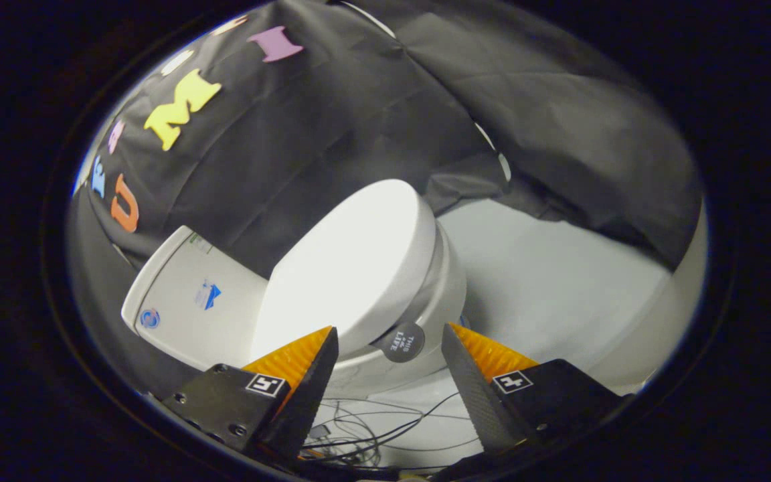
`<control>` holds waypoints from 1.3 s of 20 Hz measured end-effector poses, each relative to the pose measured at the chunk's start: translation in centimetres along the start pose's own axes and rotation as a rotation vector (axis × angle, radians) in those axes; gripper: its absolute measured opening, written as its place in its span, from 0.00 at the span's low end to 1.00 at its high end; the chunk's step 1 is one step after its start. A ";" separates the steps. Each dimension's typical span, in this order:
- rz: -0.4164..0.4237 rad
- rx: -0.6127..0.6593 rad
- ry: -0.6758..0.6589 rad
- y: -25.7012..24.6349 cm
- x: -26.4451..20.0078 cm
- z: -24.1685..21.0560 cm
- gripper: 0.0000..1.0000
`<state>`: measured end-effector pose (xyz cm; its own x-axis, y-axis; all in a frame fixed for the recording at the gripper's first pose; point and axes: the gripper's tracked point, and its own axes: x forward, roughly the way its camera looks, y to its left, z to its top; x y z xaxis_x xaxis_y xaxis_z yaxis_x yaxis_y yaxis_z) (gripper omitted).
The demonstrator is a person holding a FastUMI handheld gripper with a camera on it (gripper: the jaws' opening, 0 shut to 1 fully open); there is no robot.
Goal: Open the toilet lid.
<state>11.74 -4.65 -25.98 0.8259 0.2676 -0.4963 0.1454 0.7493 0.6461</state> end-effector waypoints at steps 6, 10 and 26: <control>0.053 0.177 0.089 -1.3 1.6 -2.5 0.93; 0.113 0.312 0.107 -1.1 2.7 -2.5 0.84; 0.186 0.417 0.131 -0.3 4.3 -1.7 0.13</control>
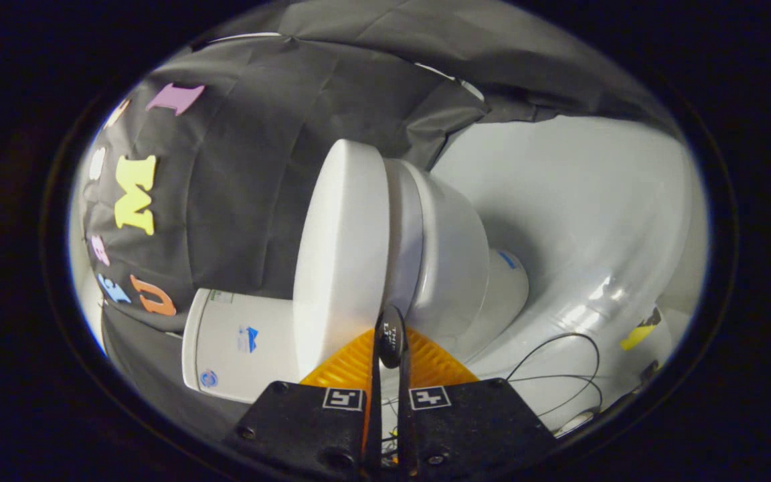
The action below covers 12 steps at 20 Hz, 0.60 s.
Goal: Open the toilet lid.
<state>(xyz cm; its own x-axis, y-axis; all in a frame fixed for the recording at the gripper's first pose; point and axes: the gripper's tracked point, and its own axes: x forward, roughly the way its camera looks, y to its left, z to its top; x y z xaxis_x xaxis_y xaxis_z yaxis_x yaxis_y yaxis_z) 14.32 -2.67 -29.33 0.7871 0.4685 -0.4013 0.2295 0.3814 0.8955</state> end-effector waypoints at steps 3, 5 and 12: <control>0.019 0.061 0.003 0.1 0.0 0.1 0.11; 0.018 0.044 0.007 0.2 0.1 -0.2 0.11; -0.069 0.006 0.009 0.4 -0.1 0.2 0.10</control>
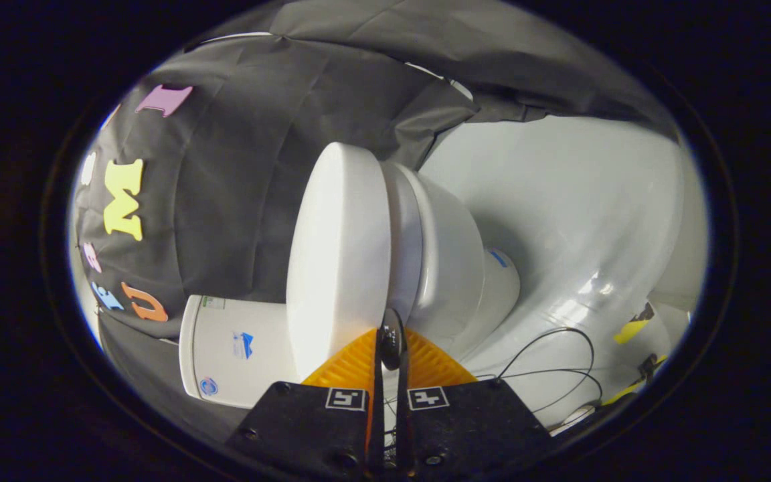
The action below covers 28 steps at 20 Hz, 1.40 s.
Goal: Open the toilet lid.
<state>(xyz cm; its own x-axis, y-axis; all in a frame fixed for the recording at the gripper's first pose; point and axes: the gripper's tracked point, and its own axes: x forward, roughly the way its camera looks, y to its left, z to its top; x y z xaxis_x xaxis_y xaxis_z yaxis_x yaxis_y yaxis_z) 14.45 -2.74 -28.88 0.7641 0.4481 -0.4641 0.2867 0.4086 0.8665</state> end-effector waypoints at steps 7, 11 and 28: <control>-0.020 -0.051 0.005 1.5 -0.7 0.4 0.10; -0.047 -0.102 -0.028 3.0 -1.3 0.2 0.09; -0.106 -0.469 -0.189 13.2 -5.9 -1.4 0.07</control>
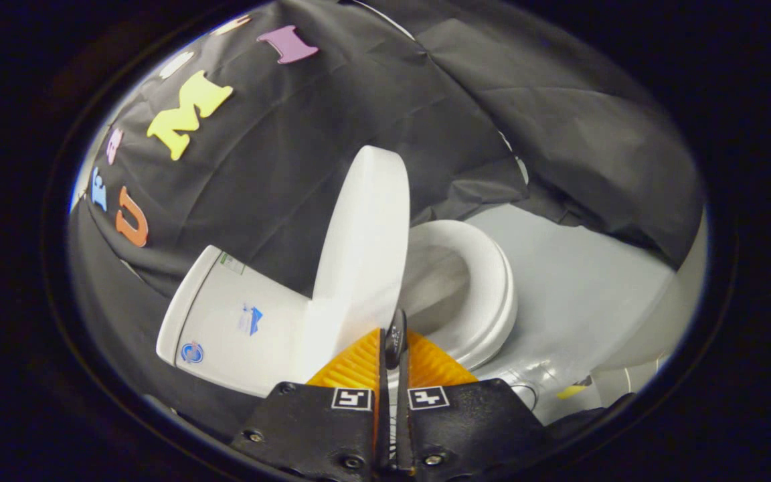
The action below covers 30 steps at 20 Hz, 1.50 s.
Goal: Open the toilet lid.
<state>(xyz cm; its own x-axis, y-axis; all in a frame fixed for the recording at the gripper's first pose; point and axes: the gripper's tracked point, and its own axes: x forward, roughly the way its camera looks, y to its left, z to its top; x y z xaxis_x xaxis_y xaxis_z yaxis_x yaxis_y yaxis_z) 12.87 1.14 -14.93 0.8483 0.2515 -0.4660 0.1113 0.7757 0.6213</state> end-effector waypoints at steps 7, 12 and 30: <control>-0.039 -0.076 -0.042 2.8 -1.1 0.4 0.07; -0.042 -0.138 -0.071 4.9 -1.5 0.6 0.06; -0.061 -0.395 -0.161 13.2 -3.7 0.1 0.05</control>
<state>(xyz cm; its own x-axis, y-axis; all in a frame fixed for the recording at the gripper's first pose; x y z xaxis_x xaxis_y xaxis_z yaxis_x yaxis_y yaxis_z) 11.28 10.38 -4.96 0.9196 0.1288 -0.3712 -0.0163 0.9564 0.2916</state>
